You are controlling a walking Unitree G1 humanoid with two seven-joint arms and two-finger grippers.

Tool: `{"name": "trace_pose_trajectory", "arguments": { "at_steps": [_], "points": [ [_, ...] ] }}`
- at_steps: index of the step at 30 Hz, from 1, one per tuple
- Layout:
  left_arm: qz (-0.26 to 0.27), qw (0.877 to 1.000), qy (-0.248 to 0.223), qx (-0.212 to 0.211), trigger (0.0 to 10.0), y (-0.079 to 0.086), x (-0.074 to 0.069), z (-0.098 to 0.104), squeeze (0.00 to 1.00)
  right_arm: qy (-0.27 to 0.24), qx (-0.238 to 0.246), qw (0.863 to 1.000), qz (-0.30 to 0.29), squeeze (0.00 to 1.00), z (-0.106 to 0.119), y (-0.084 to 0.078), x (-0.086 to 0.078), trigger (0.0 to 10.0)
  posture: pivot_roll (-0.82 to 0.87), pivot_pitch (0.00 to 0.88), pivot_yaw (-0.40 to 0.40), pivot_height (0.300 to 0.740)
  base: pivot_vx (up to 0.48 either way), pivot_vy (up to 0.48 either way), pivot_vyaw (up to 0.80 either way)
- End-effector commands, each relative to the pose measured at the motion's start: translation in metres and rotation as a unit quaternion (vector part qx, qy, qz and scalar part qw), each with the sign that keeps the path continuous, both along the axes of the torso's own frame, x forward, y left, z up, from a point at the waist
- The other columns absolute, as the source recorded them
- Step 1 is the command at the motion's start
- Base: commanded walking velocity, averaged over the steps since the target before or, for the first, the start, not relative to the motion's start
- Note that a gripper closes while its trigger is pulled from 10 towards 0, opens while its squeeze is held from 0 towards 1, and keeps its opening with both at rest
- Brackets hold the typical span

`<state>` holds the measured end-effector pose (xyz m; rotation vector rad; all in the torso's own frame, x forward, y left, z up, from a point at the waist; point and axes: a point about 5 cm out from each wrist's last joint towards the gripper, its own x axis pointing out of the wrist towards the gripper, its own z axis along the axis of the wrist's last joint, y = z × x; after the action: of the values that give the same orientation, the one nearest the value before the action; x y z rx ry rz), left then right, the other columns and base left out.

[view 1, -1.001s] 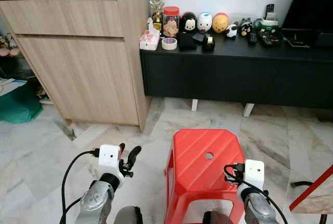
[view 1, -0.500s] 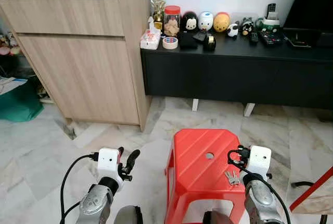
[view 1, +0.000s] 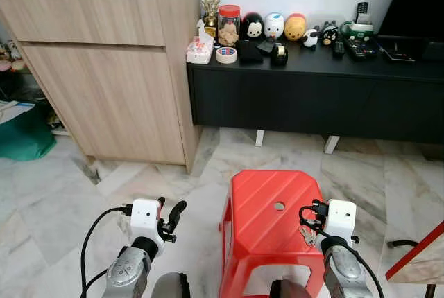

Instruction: Hang keys on a hook

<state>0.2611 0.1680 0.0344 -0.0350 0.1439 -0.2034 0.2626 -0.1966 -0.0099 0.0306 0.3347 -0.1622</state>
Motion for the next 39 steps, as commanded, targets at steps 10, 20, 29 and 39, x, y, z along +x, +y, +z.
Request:
{"name": "trace_pose_trajectory", "arguments": {
  "at_steps": [10, 20, 29, 39],
  "points": [
    [0.004, 1.000, 0.001, 0.009, 10.0, 0.004, -0.002, -0.002, 0.00, 0.007, 0.006, 1.000, -0.003, 0.00, -0.002, 0.001, 0.000, 10.0, 0.03, 0.000, -0.029, 0.613, 0.275, 0.000, 0.00],
    [0.001, 1.000, -0.004, 0.010, 10.0, 0.003, -0.001, 0.000, 0.00, 0.015, 0.009, 1.000, -0.001, 0.00, -0.005, 0.002, -0.001, 10.0, 0.04, 0.000, -0.030, 0.613, 0.311, 0.000, 0.00],
    [-0.005, 1.000, -0.007, 0.006, 10.0, 0.001, -0.001, 0.001, 0.00, 0.034, 0.015, 0.999, 0.003, 0.00, -0.010, 0.002, -0.004, 10.0, 0.03, 0.000, -0.030, 0.613, 0.000, 0.000, 0.00],
    [-0.010, 1.000, -0.002, 0.008, 10.0, 0.000, -0.003, -0.001, 0.00, 0.085, 0.018, 0.996, 0.008, 0.00, -0.022, 0.002, -0.013, 10.0, 0.03, 0.000, -0.029, 0.613, 0.000, 0.000, 0.00]
  ]
}}
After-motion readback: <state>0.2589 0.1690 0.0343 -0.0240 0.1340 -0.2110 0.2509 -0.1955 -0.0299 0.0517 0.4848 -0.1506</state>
